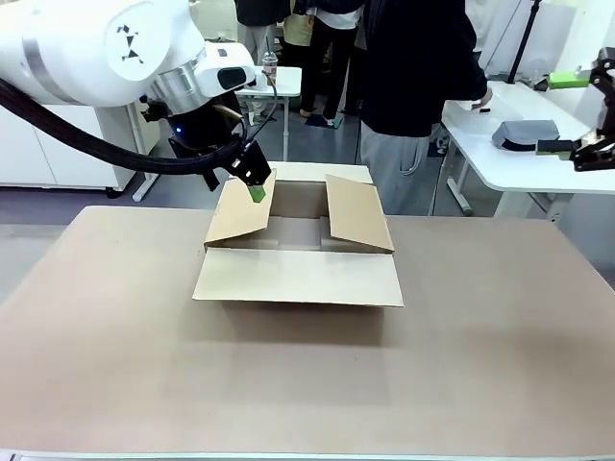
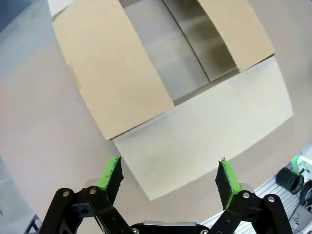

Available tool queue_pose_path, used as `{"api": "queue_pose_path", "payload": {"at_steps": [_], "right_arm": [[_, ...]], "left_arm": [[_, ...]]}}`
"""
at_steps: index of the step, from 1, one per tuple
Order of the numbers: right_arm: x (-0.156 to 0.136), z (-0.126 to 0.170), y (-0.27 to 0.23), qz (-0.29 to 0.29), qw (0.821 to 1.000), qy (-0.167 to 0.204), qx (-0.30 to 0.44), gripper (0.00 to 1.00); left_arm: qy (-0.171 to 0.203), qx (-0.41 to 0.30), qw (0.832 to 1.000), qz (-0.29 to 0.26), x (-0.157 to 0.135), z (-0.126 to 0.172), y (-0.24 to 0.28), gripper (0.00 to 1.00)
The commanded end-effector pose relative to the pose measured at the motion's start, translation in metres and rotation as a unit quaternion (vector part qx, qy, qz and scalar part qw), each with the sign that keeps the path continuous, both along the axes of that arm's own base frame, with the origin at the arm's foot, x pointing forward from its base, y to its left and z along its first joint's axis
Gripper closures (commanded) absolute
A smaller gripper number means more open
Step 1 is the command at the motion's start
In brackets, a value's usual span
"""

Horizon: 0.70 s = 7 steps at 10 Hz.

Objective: Pack the gift set into the box.
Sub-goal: Place both hands on the side flaps of the Package Box and spread them outward.

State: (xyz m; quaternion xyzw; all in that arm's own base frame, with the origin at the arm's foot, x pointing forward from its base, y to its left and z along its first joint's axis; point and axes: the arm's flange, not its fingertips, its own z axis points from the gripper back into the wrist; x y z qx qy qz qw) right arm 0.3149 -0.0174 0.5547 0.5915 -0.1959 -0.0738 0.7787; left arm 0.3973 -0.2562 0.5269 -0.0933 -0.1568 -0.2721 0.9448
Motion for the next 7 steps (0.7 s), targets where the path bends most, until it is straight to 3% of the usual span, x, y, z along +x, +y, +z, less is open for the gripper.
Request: {"api": "queue_pose_path", "payload": {"at_steps": [1, 3, 4, 7], "right_arm": [[0.004, 0.001, 0.002, 0.002, 1.000, -0.017, 0.008, 0.00], [0.004, 0.001, 0.002, 0.002, 1.000, -0.017, 0.008, 0.00], [0.004, 0.001, 0.002, 0.002, 1.000, -0.017, 0.008, 0.00], [0.004, 0.001, 0.002, 0.002, 1.000, -0.017, 0.008, 0.00]], "left_arm": [[0.030, 0.002, 0.999, 0.020, 0.013, -0.005, -0.015, 0.00], [0.063, 0.054, 0.995, 0.057, 0.051, -0.024, -0.057, 0.00], [0.057, 0.097, 0.986, 0.127, 0.072, -0.034, -0.080, 0.00], [0.017, 0.205, 0.956, 0.211, 0.106, -0.057, -0.123, 0.00]]}}
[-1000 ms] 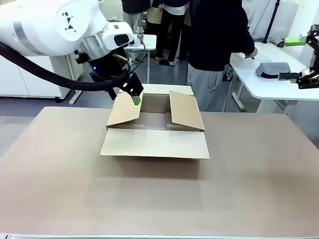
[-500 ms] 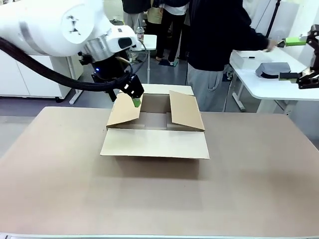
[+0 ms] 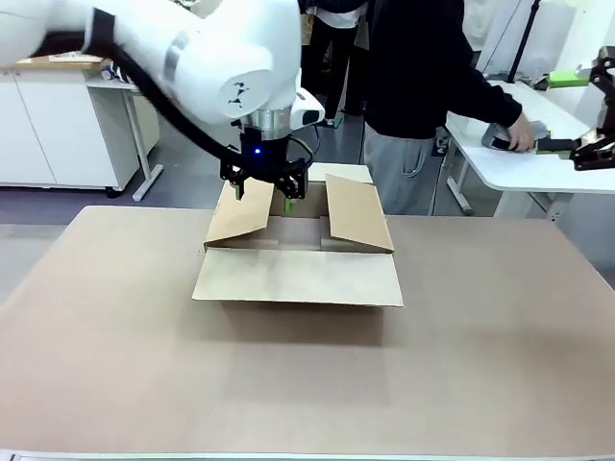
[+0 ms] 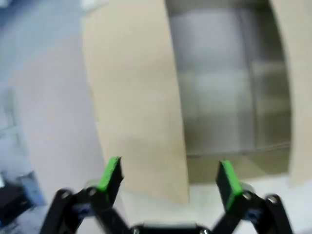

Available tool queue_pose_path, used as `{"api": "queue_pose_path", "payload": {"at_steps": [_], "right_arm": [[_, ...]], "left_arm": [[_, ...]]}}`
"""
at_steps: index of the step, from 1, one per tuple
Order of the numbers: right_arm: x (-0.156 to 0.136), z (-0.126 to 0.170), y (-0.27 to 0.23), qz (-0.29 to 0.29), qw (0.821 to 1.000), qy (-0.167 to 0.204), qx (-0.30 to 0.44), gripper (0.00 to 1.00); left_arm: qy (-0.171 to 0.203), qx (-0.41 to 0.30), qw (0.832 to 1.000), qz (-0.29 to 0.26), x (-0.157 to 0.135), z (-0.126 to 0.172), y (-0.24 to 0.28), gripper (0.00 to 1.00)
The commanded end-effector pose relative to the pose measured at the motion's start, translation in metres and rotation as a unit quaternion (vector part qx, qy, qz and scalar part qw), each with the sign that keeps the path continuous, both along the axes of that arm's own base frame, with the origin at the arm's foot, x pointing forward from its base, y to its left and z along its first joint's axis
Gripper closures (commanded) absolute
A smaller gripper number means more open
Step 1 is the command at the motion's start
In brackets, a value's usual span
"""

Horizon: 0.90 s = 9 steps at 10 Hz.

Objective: Pack the gift set into the box.
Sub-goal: Place both hands on the side flaps of the Package Box and spread them outward.

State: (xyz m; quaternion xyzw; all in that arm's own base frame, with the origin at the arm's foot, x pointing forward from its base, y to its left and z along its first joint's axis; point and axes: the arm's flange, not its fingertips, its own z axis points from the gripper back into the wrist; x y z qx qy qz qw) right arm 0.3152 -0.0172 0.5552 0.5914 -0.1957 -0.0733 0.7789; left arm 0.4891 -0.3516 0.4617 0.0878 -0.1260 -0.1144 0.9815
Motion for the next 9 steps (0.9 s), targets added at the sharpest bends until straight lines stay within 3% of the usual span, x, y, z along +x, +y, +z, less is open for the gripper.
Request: {"api": "queue_pose_path", "payload": {"at_steps": [1, 4, 5, 9], "right_arm": [[0.003, 0.000, 0.002, 0.001, 1.000, -0.017, 0.009, 0.00], [0.003, 0.000, 0.002, 0.001, 1.000, -0.017, 0.009, 0.00], [0.003, 0.000, 0.002, 0.001, 1.000, -0.017, 0.009, 0.00], [0.003, 0.000, 0.002, 0.001, 1.000, -0.017, 0.009, 0.00]], "left_arm": [[0.020, 0.071, 0.996, 0.052, 0.028, -0.002, -0.035, 0.00], [0.015, 0.127, 0.986, 0.106, 0.057, -0.034, -0.044, 0.00], [0.030, 0.130, 0.986, 0.101, 0.063, -0.040, -0.043, 0.00], [0.009, 0.166, 0.976, 0.144, 0.067, -0.045, -0.034, 0.00]]}}
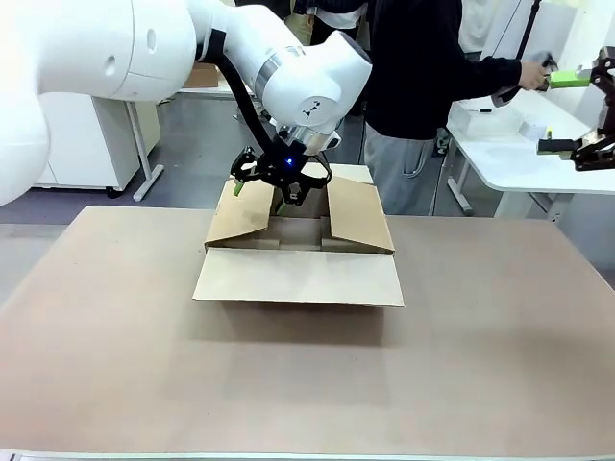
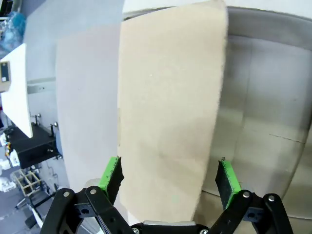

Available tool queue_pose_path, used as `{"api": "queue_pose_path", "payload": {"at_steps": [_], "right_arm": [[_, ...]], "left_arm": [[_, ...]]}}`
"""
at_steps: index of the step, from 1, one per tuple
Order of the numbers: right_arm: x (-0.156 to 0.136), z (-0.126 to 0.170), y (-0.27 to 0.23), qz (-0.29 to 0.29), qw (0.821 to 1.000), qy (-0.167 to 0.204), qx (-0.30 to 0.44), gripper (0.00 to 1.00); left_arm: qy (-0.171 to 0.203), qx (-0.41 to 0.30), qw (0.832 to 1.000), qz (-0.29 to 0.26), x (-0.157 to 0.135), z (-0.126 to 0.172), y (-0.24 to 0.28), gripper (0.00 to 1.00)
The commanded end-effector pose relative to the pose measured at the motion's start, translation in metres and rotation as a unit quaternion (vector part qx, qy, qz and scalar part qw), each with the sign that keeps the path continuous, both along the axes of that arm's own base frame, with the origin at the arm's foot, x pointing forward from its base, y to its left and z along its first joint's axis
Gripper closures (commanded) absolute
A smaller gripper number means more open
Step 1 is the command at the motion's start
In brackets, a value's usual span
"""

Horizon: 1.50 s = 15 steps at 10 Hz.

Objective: Pack the gift set into the box.
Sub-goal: Place both hands on the side flaps of the Package Box and spread them outward.

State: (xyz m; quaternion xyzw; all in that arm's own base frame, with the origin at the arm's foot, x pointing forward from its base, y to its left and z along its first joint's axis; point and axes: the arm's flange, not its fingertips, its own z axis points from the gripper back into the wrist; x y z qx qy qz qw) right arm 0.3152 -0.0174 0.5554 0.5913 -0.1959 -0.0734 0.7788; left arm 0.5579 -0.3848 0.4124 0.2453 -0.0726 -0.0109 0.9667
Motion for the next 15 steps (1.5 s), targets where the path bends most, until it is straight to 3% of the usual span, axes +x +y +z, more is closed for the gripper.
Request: {"api": "queue_pose_path", "payload": {"at_steps": [1, 7, 11, 15], "right_arm": [[0.003, 0.000, 0.002, 0.002, 1.000, -0.016, 0.009, 0.00], [0.003, 0.000, 0.002, 0.002, 1.000, -0.016, 0.009, 0.00], [0.003, 0.000, 0.002, 0.002, 1.000, -0.016, 0.009, 0.00], [0.003, 0.000, 0.002, 0.002, 1.000, -0.016, 0.009, 0.00]], "left_arm": [[-0.017, 0.030, 0.999, 0.026, -0.004, 0.008, 0.004, 0.00], [-0.050, 0.036, 0.995, 0.078, -0.007, 0.052, 0.044, 0.00], [-0.045, -0.035, 0.992, 0.116, 0.007, 0.071, 0.091, 0.00], [-0.025, -0.121, 0.981, 0.149, 0.012, 0.063, 0.159, 0.00]]}}
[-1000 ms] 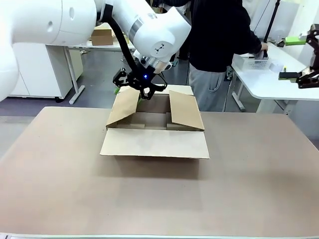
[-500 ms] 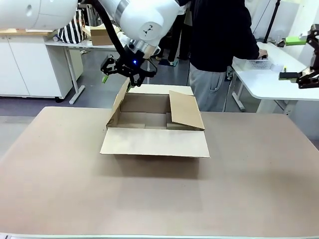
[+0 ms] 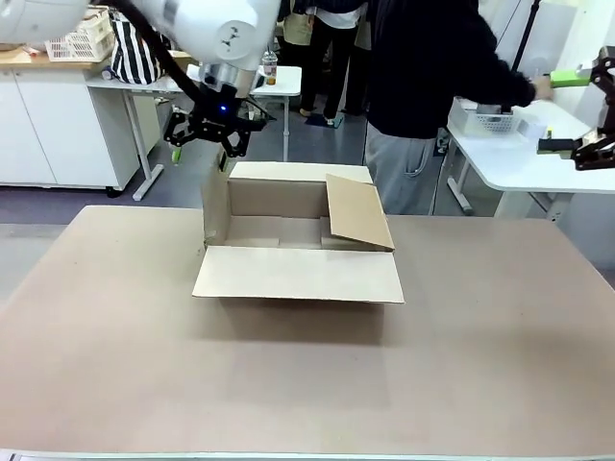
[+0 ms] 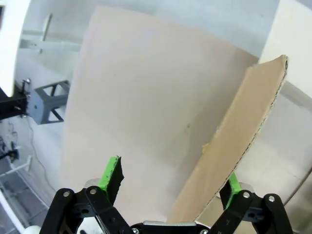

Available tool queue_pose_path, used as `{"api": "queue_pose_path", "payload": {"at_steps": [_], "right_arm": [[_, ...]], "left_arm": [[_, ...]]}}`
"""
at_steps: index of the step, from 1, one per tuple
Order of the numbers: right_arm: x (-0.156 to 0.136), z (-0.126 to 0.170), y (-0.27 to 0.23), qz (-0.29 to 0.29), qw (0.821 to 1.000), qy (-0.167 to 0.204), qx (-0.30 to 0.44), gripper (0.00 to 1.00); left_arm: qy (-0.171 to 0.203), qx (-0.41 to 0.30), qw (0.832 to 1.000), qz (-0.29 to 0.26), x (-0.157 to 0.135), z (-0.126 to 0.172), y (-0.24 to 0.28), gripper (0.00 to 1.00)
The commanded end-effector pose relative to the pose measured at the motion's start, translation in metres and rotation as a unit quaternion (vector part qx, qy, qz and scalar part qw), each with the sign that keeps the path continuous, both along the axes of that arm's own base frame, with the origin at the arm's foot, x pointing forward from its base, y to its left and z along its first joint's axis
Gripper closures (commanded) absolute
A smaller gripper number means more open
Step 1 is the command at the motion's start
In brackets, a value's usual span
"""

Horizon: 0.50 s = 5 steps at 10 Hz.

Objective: Pack the gift set into the box.
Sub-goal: Place both hands on the side flaps of the Package Box and spread them outward.

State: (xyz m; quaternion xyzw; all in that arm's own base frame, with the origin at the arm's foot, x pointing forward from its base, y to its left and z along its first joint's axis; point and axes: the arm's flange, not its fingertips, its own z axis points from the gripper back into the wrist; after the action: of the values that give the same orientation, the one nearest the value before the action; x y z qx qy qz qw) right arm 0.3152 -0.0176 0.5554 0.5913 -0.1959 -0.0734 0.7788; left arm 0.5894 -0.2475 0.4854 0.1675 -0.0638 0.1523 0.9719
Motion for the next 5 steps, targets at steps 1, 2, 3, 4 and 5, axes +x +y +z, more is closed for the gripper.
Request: {"api": "queue_pose_path", "payload": {"at_steps": [1, 2, 3, 4, 5], "right_arm": [[0.003, 0.000, 0.002, 0.002, 1.000, -0.016, 0.009, 0.00], [0.003, 0.000, 0.002, 0.002, 1.000, -0.016, 0.009, 0.00], [0.003, 0.000, 0.002, 0.002, 1.000, -0.016, 0.009, 0.00], [0.003, 0.000, 0.002, 0.002, 1.000, -0.016, 0.009, 0.00], [0.003, 0.000, 0.002, 0.002, 1.000, -0.016, 0.009, 0.00]], "left_arm": [[0.001, -0.058, 0.998, -0.001, -0.021, -0.014, 0.044, 0.00], [0.003, -0.086, 0.996, 0.001, -0.023, -0.016, 0.064, 0.00], [0.003, -0.115, 0.993, 0.000, -0.026, -0.018, 0.080, 0.00], [0.002, -0.145, 0.989, -0.008, -0.027, -0.022, 0.095, 0.00], [-0.001, -0.192, 0.981, -0.030, -0.028, -0.027, 0.108, 0.00]]}}
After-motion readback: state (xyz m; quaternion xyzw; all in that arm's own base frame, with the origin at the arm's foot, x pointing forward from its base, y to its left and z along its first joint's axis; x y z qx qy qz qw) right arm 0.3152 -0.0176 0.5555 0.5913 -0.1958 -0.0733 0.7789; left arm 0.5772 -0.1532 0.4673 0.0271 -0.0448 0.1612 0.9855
